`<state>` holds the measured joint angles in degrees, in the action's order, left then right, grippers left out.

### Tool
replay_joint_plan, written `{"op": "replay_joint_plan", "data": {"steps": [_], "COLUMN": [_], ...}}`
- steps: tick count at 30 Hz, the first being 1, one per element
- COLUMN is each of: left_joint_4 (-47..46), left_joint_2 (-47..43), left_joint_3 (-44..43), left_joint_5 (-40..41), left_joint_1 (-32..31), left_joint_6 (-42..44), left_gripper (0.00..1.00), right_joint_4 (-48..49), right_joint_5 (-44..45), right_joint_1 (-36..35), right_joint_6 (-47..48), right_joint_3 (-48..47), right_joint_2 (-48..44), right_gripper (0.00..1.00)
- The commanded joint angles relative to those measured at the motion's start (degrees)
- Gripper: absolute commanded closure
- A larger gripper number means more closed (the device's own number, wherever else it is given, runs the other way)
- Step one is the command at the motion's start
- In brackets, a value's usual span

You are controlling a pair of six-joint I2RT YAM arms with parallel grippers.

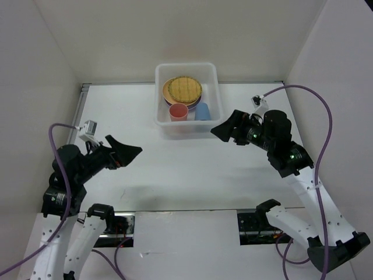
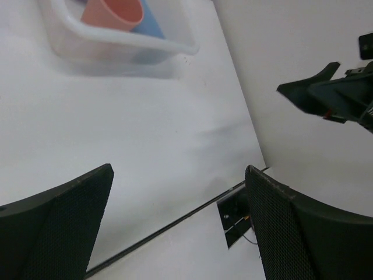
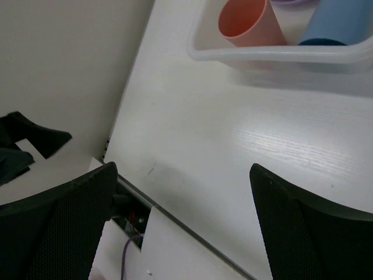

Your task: Place the mixed dishes into the plastic bin

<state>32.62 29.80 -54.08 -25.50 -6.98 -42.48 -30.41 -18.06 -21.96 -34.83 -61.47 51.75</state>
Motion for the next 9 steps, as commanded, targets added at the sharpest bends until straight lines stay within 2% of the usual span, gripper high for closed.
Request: {"op": "replay_joint_plan", "data": {"steps": [1, 9], "left_joint_4": [-10.74, -9.51], "left_joint_2": [-8.69, -17.75], "left_joint_3": [5.29, 9.61], "left_joint_5": [-1.14, -1.4], "left_joint_1": [-0.14, -0.14], "left_joint_6": [-4.36, -6.21], "left_gripper": [0.0, 0.0], "right_joint_4": [11.51, 14.84], "right_joint_5": [0.66, 1.19], "right_joint_1": [0.25, -1.24], "right_joint_6": [-1.29, -1.55], "right_joint_3": [4.5, 8.38], "right_joint_2": [-2.97, -2.07], "right_gripper": [0.01, 0.01]}}
